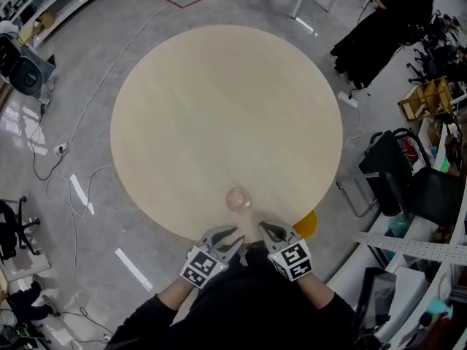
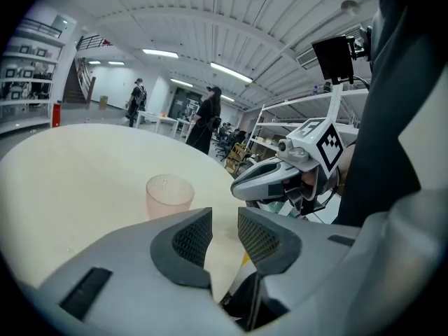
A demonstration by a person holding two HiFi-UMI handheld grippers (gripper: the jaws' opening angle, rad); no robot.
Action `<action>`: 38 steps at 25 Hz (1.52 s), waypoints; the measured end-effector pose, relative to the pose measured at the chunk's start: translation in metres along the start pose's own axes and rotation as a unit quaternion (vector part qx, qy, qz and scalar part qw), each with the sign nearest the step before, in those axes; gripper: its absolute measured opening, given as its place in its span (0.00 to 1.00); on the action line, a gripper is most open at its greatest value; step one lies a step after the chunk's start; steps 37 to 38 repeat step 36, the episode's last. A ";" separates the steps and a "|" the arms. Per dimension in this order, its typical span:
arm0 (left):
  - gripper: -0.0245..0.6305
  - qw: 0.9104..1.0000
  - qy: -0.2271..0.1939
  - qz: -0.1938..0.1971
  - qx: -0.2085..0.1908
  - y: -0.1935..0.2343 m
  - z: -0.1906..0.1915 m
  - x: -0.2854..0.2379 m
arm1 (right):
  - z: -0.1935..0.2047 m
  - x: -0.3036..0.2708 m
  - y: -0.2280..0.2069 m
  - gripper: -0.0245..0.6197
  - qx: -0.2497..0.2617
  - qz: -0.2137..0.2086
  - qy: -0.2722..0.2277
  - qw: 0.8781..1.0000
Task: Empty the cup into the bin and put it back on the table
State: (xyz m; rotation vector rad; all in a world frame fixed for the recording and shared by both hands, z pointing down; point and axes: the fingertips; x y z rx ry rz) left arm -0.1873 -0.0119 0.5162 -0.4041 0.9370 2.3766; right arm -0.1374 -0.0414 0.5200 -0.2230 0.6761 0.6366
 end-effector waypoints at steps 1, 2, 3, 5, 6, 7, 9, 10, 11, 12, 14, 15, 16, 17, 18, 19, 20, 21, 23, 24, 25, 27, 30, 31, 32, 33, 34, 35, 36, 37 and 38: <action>0.22 1.000 -0.010 0.000 0.000 -0.004 -0.007 0.001 | -0.008 0.006 -0.002 0.06 0.000 0.000 -0.014 1.000; 0.19 1.000 -0.022 0.000 0.000 -0.008 -0.016 0.002 | -0.017 0.012 -0.004 0.06 0.000 0.000 -0.029 1.000; 0.16 0.999 -0.035 0.001 -0.002 -0.013 -0.026 0.003 | -0.028 0.019 -0.007 0.06 0.000 0.000 -0.047 0.999; 0.15 0.998 -0.061 0.005 -0.008 -0.025 -0.048 0.005 | -0.053 0.035 -0.015 0.06 -0.003 0.000 -0.090 0.996; 0.15 0.997 -0.073 0.007 -0.012 -0.031 -0.058 0.006 | -0.066 0.044 -0.019 0.06 -0.006 0.001 -0.114 0.994; 0.15 0.996 -0.083 0.007 -0.015 -0.037 -0.067 0.007 | -0.079 0.054 -0.023 0.06 -0.009 0.003 -0.137 0.991; 0.15 0.995 -0.098 0.004 -0.018 -0.048 -0.079 0.007 | -0.103 0.076 -0.030 0.06 -0.010 0.009 -0.177 0.984; 0.15 0.994 -0.105 0.002 -0.019 -0.053 -0.084 0.007 | -0.112 0.086 -0.032 0.06 -0.008 0.011 -0.195 0.981; 0.15 0.993 -0.113 -0.001 -0.020 -0.059 -0.088 0.007 | -0.120 0.096 -0.034 0.06 -0.004 0.013 -0.209 0.978; 0.15 0.993 -0.120 -0.003 -0.021 -0.065 -0.092 0.007 | -0.126 0.106 -0.035 0.06 0.002 0.016 -0.221 0.975; 0.15 0.991 -0.131 -0.010 -0.028 -0.077 -0.098 0.006 | -0.132 0.123 -0.035 0.06 0.015 0.019 -0.239 0.971; 0.15 0.990 -0.135 -0.015 -0.031 -0.082 -0.100 0.005 | -0.132 0.129 -0.035 0.06 0.022 0.020 -0.245 0.969; 0.15 0.990 -0.139 -0.020 -0.030 -0.086 -0.101 0.005 | -0.130 0.134 -0.034 0.06 0.028 0.020 -0.249 0.968; 0.15 0.989 -0.143 -0.026 -0.027 -0.088 -0.101 0.004 | -0.128 0.138 -0.034 0.06 0.034 0.020 -0.254 0.967; 0.15 0.988 -0.149 -0.034 -0.022 -0.090 -0.102 0.004 | -0.126 0.143 -0.034 0.06 0.039 0.020 -0.258 0.965; 0.15 0.987 -0.154 -0.042 -0.018 -0.092 -0.102 0.004 | -0.125 0.148 -0.036 0.06 0.042 0.020 -0.263 0.964; 0.15 0.986 -0.160 -0.050 -0.014 -0.094 -0.102 0.004 | -0.124 0.153 -0.038 0.06 0.044 0.019 -0.269 0.962; 0.15 0.985 -0.164 -0.057 -0.012 -0.097 -0.102 0.003 | -0.122 0.159 -0.040 0.06 0.046 0.019 -0.274 0.961; 0.15 0.983 -0.171 -0.069 -0.004 -0.105 -0.100 0.001 | -0.117 0.169 -0.042 0.06 0.051 0.016 -0.281 0.958; 0.15 0.982 -0.172 -0.073 0.001 -0.108 -0.098 -0.001 | -0.114 0.173 -0.041 0.06 0.054 0.013 -0.283 0.957; 0.15 0.982 -0.172 -0.077 0.003 -0.112 -0.095 -0.002 | -0.111 0.177 -0.040 0.06 0.058 0.010 -0.284 0.957; 0.15 0.982 -0.169 -0.084 0.004 -0.120 -0.090 -0.003 | -0.106 0.185 -0.035 0.06 0.061 0.001 -0.284 0.957; 0.15 0.983 -0.163 -0.089 0.003 -0.135 -0.084 -0.008 | -0.096 0.196 -0.032 0.06 0.057 -0.009 -0.285 0.957; 0.15 0.983 -0.161 -0.089 0.005 -0.140 -0.081 -0.011 | -0.090 0.200 -0.032 0.06 0.053 -0.011 -0.284 0.957; 0.15 0.983 -0.159 -0.090 0.007 -0.146 -0.077 -0.015 | -0.083 0.205 -0.033 0.06 0.051 -0.011 -0.282 0.958; 0.15 0.983 -0.157 -0.091 0.010 -0.152 -0.073 -0.019 | -0.076 0.210 -0.035 0.06 0.051 -0.011 -0.280 0.959; 0.15 0.983 -0.157 -0.093 0.013 -0.158 -0.070 -0.024 | -0.070 0.216 -0.037 0.06 0.051 -0.010 -0.279 0.959; 0.15 0.983 -0.156 -0.094 0.016 -0.164 -0.066 -0.028 | -0.063 0.222 -0.039 0.06 0.051 -0.008 -0.279 0.959; 0.15 0.983 -0.156 -0.096 0.019 -0.171 -0.063 -0.032 | -0.057 0.228 -0.041 0.06 0.052 -0.007 -0.279 0.959; 0.15 0.983 -0.156 -0.096 0.019 -0.171 -0.063 -0.032 | -0.057 0.228 -0.041 0.06 0.052 -0.007 -0.279 0.959; 0.15 0.983 -0.156 -0.096 0.019 -0.171 -0.063 -0.032 | -0.057 0.228 -0.041 0.06 0.052 -0.007 -0.279 0.959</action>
Point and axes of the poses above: the fingertips, and each gripper's own axes: x backward along the fingers, y to its left, z out of its underside, and after that the axes turned 13 degrees about x, right-handed
